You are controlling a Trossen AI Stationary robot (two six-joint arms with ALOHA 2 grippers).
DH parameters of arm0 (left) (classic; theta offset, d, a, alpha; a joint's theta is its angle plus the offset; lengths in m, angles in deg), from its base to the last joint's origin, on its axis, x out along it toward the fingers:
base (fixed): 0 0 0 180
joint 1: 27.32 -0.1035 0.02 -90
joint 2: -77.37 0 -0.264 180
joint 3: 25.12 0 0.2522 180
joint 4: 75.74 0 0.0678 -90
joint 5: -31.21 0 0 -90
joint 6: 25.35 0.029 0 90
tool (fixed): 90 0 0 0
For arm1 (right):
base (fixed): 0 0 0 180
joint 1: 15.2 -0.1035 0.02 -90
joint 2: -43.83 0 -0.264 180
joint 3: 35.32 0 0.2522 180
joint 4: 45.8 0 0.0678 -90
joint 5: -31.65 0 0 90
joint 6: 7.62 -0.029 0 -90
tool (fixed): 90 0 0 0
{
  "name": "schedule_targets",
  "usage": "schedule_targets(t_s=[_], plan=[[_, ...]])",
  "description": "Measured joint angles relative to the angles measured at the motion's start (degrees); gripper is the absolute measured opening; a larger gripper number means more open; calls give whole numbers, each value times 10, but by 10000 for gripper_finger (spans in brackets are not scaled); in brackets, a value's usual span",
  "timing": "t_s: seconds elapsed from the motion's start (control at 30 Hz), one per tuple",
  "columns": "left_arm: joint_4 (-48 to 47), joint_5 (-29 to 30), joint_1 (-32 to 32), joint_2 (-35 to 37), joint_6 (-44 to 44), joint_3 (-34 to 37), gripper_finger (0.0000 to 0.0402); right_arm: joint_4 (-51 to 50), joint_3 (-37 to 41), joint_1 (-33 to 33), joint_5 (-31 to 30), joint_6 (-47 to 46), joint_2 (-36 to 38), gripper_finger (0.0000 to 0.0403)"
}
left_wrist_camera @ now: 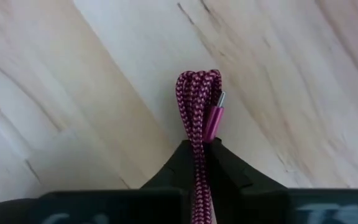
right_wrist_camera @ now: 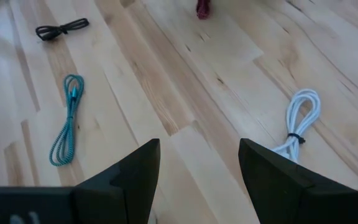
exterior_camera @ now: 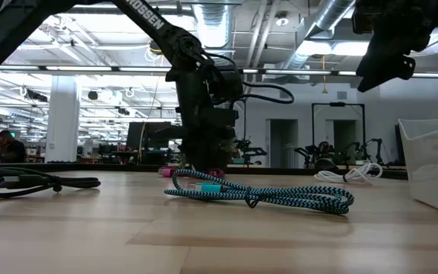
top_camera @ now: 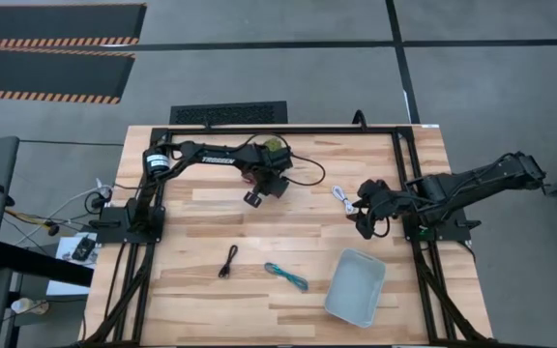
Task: Pick and place USB-C Cables
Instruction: Put the pink charger cable into the white bin
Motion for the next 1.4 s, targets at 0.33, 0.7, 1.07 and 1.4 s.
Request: schedule_targets(t_s=[0.33, 0.7, 1.07, 1.4], plan=[[-40, 31, 12, 2, -123, -40, 5, 36, 0, 0, 1, 43, 0, 244], [-94, 3, 42, 91, -197, -76, 4, 94, 0, 14, 14, 16, 7, 244], [-74, 81, 106, 117, -311, -77, 3, 98, 0, -21, -1, 30, 5, 244], [-126, 159, 225, 200, -450, -77, 3, 152, 1, -86, -53, -22, 26, 244]])
